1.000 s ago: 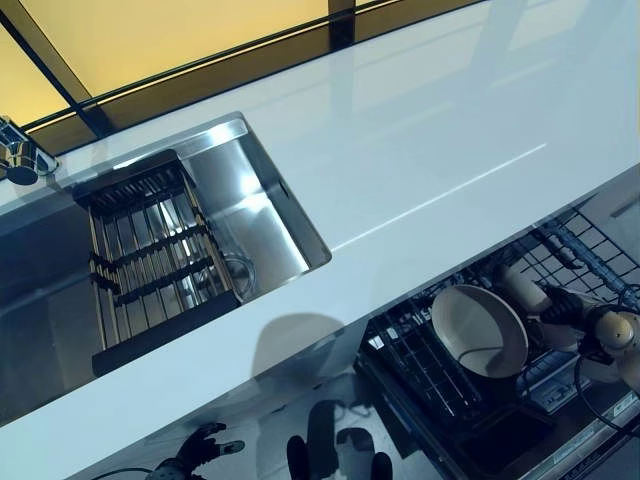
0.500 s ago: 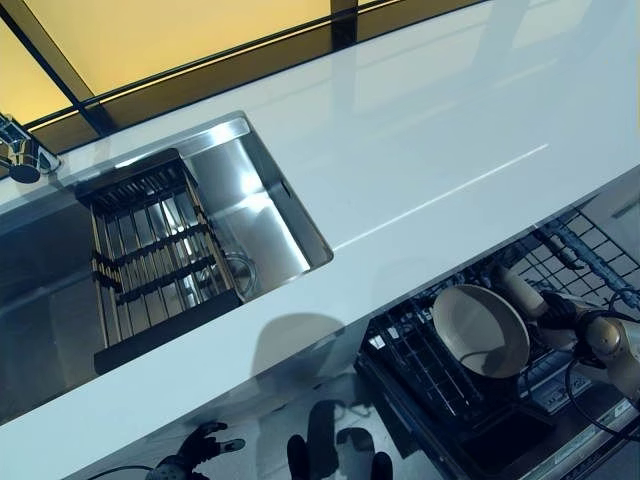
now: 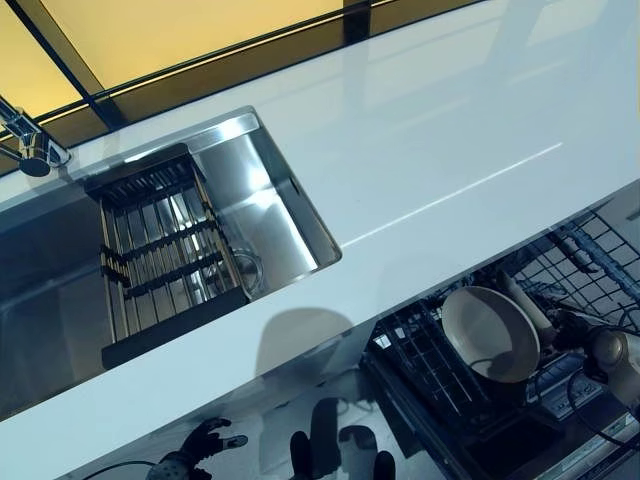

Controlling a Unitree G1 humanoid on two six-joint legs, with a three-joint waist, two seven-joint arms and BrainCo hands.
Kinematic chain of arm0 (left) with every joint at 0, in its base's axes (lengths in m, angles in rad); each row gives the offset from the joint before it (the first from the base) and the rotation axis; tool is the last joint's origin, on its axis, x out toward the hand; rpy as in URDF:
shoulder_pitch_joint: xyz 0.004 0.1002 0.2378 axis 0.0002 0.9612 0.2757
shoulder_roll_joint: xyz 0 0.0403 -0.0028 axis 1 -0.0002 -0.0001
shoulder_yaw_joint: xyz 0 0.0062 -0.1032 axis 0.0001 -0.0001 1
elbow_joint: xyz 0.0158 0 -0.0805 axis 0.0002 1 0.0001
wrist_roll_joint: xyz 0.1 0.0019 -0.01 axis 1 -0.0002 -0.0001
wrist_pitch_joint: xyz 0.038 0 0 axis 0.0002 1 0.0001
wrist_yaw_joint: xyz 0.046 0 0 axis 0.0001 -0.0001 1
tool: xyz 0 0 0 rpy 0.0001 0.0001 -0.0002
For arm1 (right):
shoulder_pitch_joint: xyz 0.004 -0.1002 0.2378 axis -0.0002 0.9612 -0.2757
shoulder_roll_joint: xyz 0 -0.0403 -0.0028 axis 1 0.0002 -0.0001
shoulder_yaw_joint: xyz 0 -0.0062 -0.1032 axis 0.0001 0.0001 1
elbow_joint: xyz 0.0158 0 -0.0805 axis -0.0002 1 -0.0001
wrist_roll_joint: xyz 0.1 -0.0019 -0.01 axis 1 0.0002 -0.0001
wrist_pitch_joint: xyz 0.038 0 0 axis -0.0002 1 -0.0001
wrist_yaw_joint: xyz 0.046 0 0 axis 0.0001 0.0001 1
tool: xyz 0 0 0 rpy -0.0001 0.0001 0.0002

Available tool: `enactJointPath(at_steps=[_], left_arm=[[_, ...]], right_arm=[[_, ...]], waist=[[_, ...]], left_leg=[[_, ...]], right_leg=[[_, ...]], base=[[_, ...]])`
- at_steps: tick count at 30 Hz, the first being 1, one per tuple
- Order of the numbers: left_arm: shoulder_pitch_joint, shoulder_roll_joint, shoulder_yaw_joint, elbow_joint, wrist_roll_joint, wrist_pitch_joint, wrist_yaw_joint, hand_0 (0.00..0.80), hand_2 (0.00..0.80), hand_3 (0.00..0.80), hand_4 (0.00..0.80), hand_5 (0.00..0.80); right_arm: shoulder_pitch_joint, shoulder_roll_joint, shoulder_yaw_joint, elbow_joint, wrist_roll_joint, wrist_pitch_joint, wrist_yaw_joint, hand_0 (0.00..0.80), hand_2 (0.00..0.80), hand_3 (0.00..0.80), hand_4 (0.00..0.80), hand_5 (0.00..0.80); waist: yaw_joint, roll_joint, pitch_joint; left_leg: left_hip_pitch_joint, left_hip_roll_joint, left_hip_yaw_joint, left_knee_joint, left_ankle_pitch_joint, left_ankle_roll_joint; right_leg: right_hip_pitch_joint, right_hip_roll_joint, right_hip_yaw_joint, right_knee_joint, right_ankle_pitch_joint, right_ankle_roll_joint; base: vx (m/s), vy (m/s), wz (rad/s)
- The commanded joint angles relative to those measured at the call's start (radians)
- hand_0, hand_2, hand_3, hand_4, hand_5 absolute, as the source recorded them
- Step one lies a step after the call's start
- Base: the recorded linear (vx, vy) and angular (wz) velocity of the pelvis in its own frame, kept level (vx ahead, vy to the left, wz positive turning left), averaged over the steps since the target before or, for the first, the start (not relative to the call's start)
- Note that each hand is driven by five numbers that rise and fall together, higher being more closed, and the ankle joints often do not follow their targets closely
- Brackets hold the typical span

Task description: Take plates into dishwasher

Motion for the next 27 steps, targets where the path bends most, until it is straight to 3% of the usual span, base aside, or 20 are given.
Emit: enactJointPath(at_steps=[1, 18, 27], left_arm=[[-0.033, 0.004, 0.019, 0.004, -0.002, -0.006, -0.003, 0.000, 0.000, 0.000, 0.000, 0.000], [0.009, -0.005, 0.049, 0.052, 0.039, -0.007, -0.016, 0.000, 0.000, 0.000, 0.000, 0.000], [0.027, -0.011, 0.069, 0.104, 0.061, 0.007, 0.008, 0.000, 0.000, 0.000, 0.000, 0.000]], right_arm=[[-0.031, -0.066, -0.026, -0.020, 0.033, 0.017, -0.007, 0.000, 0.000, 0.000, 0.000, 0.000], [0.071, -0.172, -0.179, -0.095, 0.061, 0.054, 0.096, 0.000, 0.000, 0.000, 0.000, 0.000], [0.126, -0.224, -0.277, -0.106, 0.177, 0.086, 0.047, 0.000, 0.000, 0.000, 0.000, 0.000]], waist=[[0.001, -0.057, -0.008], [-0.012, -0.143, -0.092], [-0.019, -0.183, -0.146]], left_leg=[[0.028, -0.011, -0.002, 0.003, -0.061, -0.032], [0.084, -0.005, 0.025, -0.004, -0.085, -0.018], [0.112, 0.001, 0.029, -0.005, -0.100, -0.008]], right_leg=[[-0.078, -0.006, 0.020, -0.001, 0.125, 0.063], [-0.022, 0.016, 0.056, -0.013, 0.119, 0.071], [0.008, 0.026, 0.075, -0.023, 0.118, 0.077]], base=[[0.049, 0.026, -0.02], [0.058, 0.038, -0.02], [0.063, 0.009, -0.05]])
